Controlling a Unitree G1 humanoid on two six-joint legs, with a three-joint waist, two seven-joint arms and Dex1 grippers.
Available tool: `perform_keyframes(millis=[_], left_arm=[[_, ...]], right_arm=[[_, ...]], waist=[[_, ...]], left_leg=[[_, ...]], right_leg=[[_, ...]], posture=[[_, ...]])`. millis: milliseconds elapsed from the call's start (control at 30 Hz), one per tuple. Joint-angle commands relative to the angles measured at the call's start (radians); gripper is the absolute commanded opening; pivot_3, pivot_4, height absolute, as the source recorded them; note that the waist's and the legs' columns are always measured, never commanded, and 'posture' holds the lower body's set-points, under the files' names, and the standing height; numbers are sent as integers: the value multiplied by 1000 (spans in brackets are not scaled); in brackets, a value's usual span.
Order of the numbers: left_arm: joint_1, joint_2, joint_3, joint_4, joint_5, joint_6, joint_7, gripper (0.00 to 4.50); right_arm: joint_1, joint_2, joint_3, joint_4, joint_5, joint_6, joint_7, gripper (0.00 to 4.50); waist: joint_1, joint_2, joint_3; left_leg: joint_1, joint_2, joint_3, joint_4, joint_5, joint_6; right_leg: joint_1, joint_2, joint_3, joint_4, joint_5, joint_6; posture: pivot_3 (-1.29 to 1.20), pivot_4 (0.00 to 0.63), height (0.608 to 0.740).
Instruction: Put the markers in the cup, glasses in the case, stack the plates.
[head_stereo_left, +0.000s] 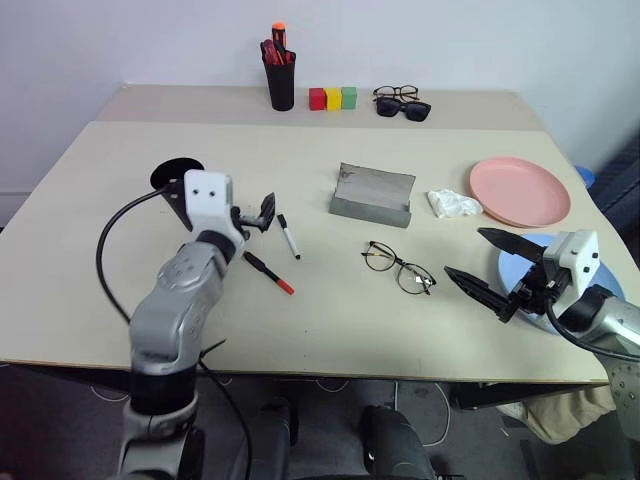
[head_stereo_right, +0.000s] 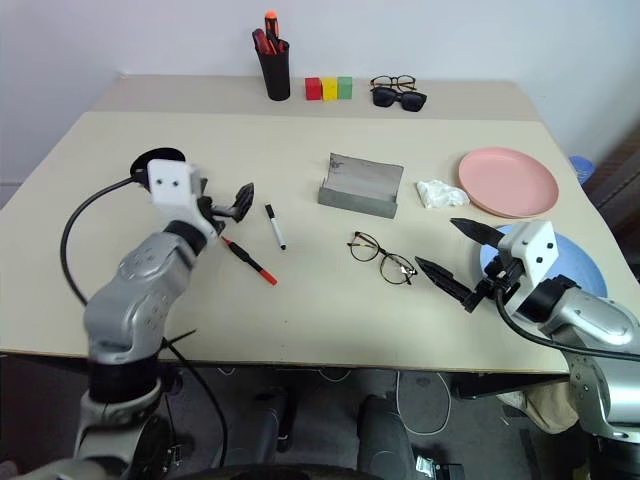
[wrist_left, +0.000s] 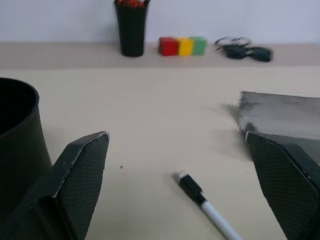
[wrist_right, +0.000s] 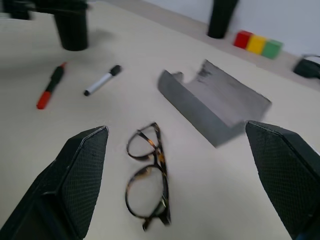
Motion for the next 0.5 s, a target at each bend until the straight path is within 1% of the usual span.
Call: perform_keyframes(millis=[33, 167, 233, 300, 400, 467, 500], left_arm=[[-98, -61, -5, 77, 43, 84, 94, 4500], [-217, -161, 26, 250, 94, 135, 214, 4500], [-254, -200, 43, 311, 101, 159, 244, 4500], [-280, -232, 49, 366, 119, 133, 278, 4500], [-338, -288, 101, 479, 124, 134, 346, 4500], [-367, -307, 121, 539, 132, 123, 376, 4500], [-380, -313, 128, 578, 138, 123, 391, 4254]], right_arm=[[-36, -6, 7, 20, -11, -24, 11, 4436], [-43, -3, 16, 47, -31, -51, 27, 4436], [-42, -4, 14, 52, -31, -55, 30, 4436], [-42, -5, 11, 54, -33, -59, 30, 4436], [-39, -9, 3, 55, -32, -60, 33, 4436], [-39, -11, 0, 51, -32, -58, 31, 4436], [-38, -13, -3, 50, -32, -59, 32, 4490]], waist=[[-1, 0, 0], [1, -1, 0], [0, -1, 0], [-1, -1, 1], [0, -1, 1], [0, -2, 1], [-1, -2, 1]], left_leg=[[-1, 0, 0, 1, 0, 0], [-2, -1, 0, 2, -1, 1], [-2, -1, 0, 2, -1, 1], [-2, -1, 0, 2, -1, 1], [-2, -1, 0, 3, -1, 1], [-3, -1, 0, 3, -1, 1], [-3, -1, 0, 3, -1, 1]], right_leg=[[0, 0, 0, 0, 1, 1], [-1, 0, 0, 0, 2, 0], [-1, 0, 0, 0, 3, 1], [-1, 0, 0, 0, 3, 1], [-1, 0, 0, 0, 3, 1], [-1, 0, 0, 0, 3, 2], [-1, 0, 0, 0, 3, 4]], posture=[[0, 150, 740], [0, 150, 740], [0, 150, 740], [0, 150, 740], [0, 150, 740], [0, 150, 740], [0, 150, 740]])
